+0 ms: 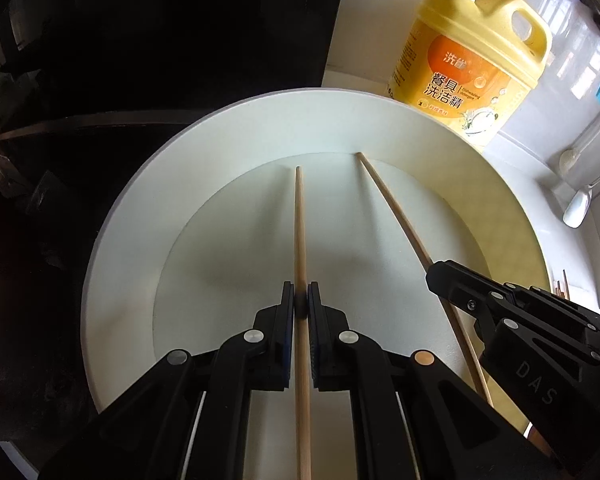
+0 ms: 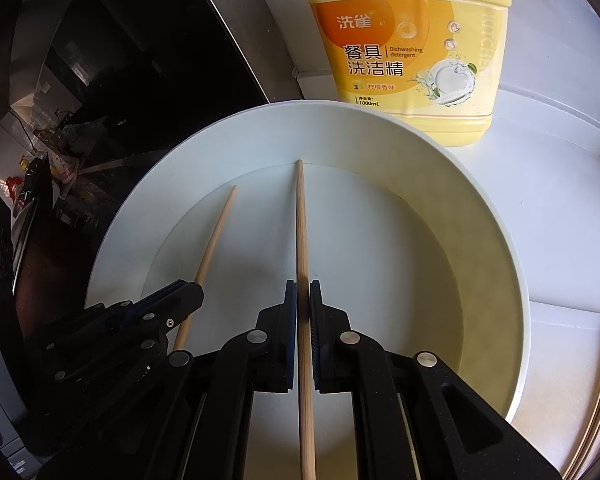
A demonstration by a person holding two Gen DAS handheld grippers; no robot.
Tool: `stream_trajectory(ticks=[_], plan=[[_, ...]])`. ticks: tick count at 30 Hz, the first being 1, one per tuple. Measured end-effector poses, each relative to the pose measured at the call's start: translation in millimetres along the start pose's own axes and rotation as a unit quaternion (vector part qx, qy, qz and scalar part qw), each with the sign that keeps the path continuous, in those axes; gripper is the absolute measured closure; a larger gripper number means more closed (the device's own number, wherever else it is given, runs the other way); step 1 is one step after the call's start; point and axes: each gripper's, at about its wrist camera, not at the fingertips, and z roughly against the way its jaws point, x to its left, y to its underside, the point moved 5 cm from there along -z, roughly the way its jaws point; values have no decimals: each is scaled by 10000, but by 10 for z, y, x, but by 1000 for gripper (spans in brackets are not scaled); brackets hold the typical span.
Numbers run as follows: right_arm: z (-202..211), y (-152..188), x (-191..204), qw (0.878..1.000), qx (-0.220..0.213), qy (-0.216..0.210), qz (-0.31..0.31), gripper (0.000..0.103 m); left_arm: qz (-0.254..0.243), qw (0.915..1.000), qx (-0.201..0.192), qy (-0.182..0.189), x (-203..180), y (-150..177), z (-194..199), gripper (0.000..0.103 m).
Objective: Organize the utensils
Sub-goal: 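Open the left tool to drop its chopstick while the right tool releases its own, then move the left tool back to the chopsticks while the right tool returns too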
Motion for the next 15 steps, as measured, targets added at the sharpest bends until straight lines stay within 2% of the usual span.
stream_trajectory(ticks=[3, 4, 5, 7, 10, 15], plan=[[-3, 5, -22, 10000, 3, 42, 23, 95, -51, 10000, -23, -68, -1, 8, 7, 90], [-4, 5, -27, 10000, 6, 40, 25, 88, -77, 9999, -47, -105, -1, 10, 22, 78], [8, 2, -33, 10000, -19, 68, 26, 80, -73, 9999, -62, -137, 4, 13, 37, 58], [36, -18, -56, 9999, -97, 137, 23, 79, 13, 9999, -111, -122, 34, 16, 78, 49], [90, -17, -89, 9998, -128, 169, 14, 79, 92, 9999, -86, -95, 70, 29, 118, 48], [178, 49, -161, 9996, -184, 231, -5, 71, 21, 9996, -161, -223, 61, 63, 220, 44]])
